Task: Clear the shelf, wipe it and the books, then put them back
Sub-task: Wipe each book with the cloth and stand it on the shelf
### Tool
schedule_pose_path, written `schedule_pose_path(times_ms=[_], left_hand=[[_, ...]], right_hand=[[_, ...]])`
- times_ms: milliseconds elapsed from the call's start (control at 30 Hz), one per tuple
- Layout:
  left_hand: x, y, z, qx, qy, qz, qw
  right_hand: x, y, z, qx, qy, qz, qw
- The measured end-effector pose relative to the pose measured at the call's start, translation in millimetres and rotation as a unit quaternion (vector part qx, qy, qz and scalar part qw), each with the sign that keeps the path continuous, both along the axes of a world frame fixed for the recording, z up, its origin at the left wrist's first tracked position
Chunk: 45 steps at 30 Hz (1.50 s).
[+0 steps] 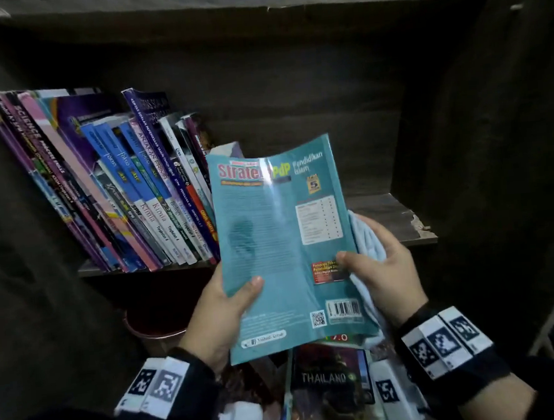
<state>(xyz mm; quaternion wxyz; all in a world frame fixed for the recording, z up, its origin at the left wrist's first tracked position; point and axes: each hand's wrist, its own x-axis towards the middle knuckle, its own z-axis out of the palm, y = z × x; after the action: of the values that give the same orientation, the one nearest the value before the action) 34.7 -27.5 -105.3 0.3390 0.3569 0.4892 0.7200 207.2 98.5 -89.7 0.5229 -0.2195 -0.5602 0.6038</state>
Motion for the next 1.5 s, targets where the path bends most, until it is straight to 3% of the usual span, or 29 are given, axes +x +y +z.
schedule_pose_path(times_ms=[67,133,233,333,400,467,567,633,667,733,800,833,867,933,1033,1100,1200,1333,1433,1500], left_hand=[[1.9,-3.0,1.0,0.014,0.021,0.012,1.000],[7.0,-4.3,3.2,0.035,0.034,0.022,0.999],[19.2,-1.8,3.7,0.050,0.055,0.039,0.996],[23.7,-3.0,-2.5,0.044,0.090,0.024,0.995],[24.5,-7.5,-8.0,0.031,0.125,0.003,0.992],[27.1,-12.4,-11.4,0.016,0.142,-0.020,0.989],[34.0,-17.4,-9.8,0.008,0.189,-0.052,0.981],[37.4,-17.8,-8.1,0.003,0.215,-0.071,0.974],[38.8,-16.9,-8.2,0.001,0.229,-0.071,0.971],[40.6,-14.7,-10.5,-0.001,0.244,-0.061,0.968],[40.2,-15.5,-13.8,0.007,0.251,-0.042,0.967],[39.8,-16.7,-14.6,0.012,0.254,-0.037,0.966],[39.5,-18.1,-13.9,0.013,0.254,-0.038,0.966],[38.8,-20.6,-11.8,0.011,0.234,-0.045,0.971],[42.3,-23.1,-6.3,0.019,0.231,-0.048,0.972],[44.1,-21.7,-5.6,0.021,0.231,-0.046,0.972],[39.9,-16.8,-6.1,0.028,0.200,0.002,0.979],[20.7,-14.1,-13.9,0.010,0.159,0.063,0.985],[21.1,-16.0,-16.6,-0.012,0.175,0.037,0.984],[29.0,-18.4,-15.4,-0.031,0.168,-0.006,0.985]], right_hand=[[-5.8,5.3,-14.0,0.025,-0.086,-0.104,0.991],[-14.4,-1.2,-25.1,0.064,-0.206,-0.173,0.961],[-31.2,-40.0,-45.6,0.209,-0.347,-0.090,0.910],[-36.7,-62.4,-55.5,0.420,-0.336,-0.037,0.842],[-31.8,-40.7,-54.7,0.494,-0.305,-0.060,0.812],[-24.9,-8.4,-48.4,0.467,-0.275,-0.117,0.832],[-17.1,29.4,-36.2,0.244,-0.221,-0.254,0.909],[-19.1,26.1,-30.0,0.140,-0.219,-0.280,0.924],[-23.4,14.0,-28.1,0.145,-0.229,-0.262,0.926],[-33.6,-21.9,-27.9,0.267,-0.237,-0.209,0.910],[-39.7,-44.6,-35.5,0.445,-0.226,-0.152,0.853],[-39.9,-43.4,-38.9,0.508,-0.220,-0.145,0.820],[-39.2,-35.2,-39.7,0.529,-0.218,-0.153,0.806],[-34.1,-12.8,-37.4,0.459,-0.229,-0.190,0.837],[-22.8,19.3,-32.9,0.219,-0.248,-0.266,0.906],[-20.4,21.2,-34.5,0.157,-0.257,-0.291,0.908],[-32.0,-20.8,-48.8,0.282,-0.286,-0.230,0.886],[-45.1,-64.7,-80.3,0.509,-0.299,-0.103,0.800],[-44.3,-46.5,-77.2,0.538,-0.275,-0.096,0.791],[-38.7,-26.5,-63.0,0.496,-0.272,-0.151,0.811]])
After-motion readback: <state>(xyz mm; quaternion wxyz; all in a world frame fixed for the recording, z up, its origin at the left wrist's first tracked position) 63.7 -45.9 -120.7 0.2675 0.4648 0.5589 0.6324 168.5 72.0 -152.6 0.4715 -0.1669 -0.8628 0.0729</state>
